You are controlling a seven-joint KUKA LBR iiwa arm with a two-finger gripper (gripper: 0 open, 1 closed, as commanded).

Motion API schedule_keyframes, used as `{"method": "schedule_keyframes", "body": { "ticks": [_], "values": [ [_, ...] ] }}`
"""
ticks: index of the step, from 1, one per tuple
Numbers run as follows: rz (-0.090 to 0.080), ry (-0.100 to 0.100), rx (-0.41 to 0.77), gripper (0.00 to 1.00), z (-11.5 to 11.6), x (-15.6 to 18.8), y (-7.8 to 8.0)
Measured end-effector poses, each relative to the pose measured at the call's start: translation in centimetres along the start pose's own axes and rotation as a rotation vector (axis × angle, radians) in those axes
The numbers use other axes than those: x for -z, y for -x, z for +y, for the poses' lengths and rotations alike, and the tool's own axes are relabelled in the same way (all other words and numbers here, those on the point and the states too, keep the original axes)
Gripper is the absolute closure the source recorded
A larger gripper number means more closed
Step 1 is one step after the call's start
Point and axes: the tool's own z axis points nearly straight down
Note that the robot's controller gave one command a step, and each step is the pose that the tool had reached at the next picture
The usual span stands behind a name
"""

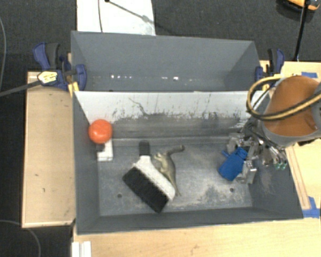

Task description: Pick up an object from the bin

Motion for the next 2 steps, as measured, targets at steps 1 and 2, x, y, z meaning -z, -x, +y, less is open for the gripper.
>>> {"method": "schedule_keyframes", "body": {
  "ticks": [1, 2],
  "values": [
    [-0.002, 0.002, -0.084, 1.0, -1.41, -1.48, 1.61],
    [-0.002, 0.002, -0.083, 1.0, -1.41, -1.49, 1.6]
  ]
}}
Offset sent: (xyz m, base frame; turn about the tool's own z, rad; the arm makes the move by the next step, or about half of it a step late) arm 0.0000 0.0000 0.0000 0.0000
